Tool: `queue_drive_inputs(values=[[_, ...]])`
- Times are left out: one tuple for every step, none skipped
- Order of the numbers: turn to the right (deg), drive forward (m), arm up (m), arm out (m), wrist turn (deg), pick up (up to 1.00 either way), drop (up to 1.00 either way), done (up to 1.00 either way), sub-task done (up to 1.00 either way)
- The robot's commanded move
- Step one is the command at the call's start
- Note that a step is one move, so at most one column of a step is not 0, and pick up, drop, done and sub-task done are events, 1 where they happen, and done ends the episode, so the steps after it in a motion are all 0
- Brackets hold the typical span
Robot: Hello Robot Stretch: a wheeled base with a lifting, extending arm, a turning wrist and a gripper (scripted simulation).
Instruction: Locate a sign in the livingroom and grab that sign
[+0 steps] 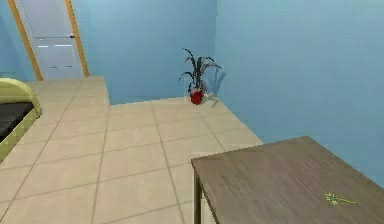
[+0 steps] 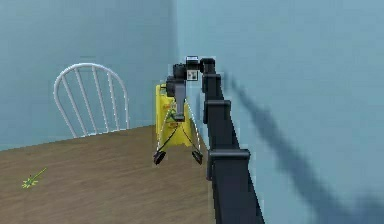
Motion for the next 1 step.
queue_drive_inputs(values=[[0.0, 0.00, 0.00, 0.00, 45.0, 0.00, 0.00, 0.00, 0.00]])
